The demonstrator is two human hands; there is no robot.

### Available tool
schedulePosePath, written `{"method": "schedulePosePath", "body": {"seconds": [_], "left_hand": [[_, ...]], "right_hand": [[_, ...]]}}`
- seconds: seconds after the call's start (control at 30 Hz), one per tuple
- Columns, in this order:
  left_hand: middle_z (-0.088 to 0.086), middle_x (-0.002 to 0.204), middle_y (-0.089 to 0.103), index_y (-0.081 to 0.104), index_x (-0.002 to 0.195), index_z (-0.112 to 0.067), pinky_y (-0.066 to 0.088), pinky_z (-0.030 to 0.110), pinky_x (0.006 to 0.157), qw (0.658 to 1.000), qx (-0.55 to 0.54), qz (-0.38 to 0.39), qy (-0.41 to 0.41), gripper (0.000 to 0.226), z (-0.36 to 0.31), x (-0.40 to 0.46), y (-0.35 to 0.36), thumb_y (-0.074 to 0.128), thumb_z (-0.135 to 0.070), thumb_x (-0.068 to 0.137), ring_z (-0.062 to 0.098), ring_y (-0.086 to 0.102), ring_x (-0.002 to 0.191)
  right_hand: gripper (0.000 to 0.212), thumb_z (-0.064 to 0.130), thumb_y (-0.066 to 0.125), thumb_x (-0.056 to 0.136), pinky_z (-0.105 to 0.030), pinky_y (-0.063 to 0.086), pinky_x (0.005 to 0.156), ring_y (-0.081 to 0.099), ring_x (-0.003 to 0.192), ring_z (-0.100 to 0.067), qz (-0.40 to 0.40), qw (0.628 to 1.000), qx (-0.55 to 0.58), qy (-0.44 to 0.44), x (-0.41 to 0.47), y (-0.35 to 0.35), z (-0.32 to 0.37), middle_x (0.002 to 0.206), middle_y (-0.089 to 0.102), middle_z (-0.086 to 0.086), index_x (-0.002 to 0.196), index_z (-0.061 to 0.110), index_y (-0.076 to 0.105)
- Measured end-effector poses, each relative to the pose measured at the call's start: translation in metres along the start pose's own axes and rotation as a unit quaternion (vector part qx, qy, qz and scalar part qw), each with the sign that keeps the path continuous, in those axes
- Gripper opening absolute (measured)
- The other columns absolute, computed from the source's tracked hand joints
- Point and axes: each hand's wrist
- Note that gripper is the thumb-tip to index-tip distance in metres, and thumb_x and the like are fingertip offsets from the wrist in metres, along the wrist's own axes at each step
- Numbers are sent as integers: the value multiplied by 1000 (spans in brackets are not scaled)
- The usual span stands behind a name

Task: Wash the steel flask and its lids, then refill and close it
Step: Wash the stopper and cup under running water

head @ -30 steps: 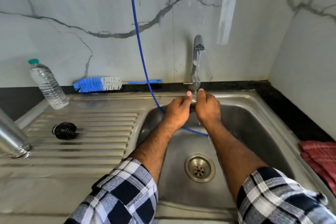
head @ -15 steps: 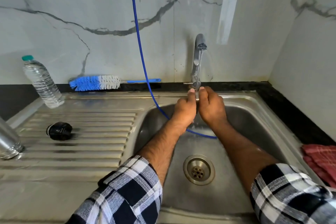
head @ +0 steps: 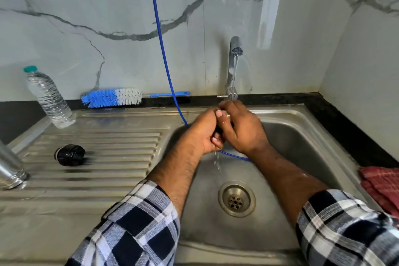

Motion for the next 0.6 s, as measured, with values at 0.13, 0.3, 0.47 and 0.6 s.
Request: {"method": "schedulePosePath", "body": {"seconds": [0.13, 0.3, 0.47, 0.6], "left_hand": [[-7, 56, 47, 60, 54, -22, 21, 17, 44, 999, -14, 22, 38, 62, -1, -3, -3, 45, -54, 105, 8, 33, 42], [-1, 79, 71, 71, 96, -19, 52, 33, 68, 954, 150, -83, 248, 53, 11, 7, 14, 36, -56, 111, 18, 65, 75], [10, 119, 68, 56, 131, -11, 51, 34, 87, 817, 384, -101, 419, 42, 25, 16, 6, 41, -45, 112, 24, 63, 106], [10, 113, 67, 58, 127, -10, 55, 41, 88, 748, 441, -126, 480, 43, 28, 16, 1, 40, -45, 111, 26, 63, 101]], "right_hand": [[39, 45, 44, 107, -40, 59, 73, 69, 92, -30, -44, 998, -2, 37, 2, 1, 5, 120, 66, -7, 126, 19, 66], [34, 41, 44, 103, -37, 51, 64, 63, 72, -23, -79, 955, 160, 237, 21, 2, 5, 76, 66, -1, 89, 17, 64], [39, 43, 44, 102, -27, 39, 47, 47, 52, -17, 8, 802, 350, 483, 30, -14, 9, 58, 54, 1, 75, 20, 60], [40, 45, 47, 104, -23, 32, 44, 41, 45, -12, 52, 712, 433, 550, 28, -24, 13, 56, 52, 3, 77, 20, 62]]}}
Point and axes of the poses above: each hand's wrist, its own x-axis towards the middle knuckle, its own y-axis out of the palm, z = x × y
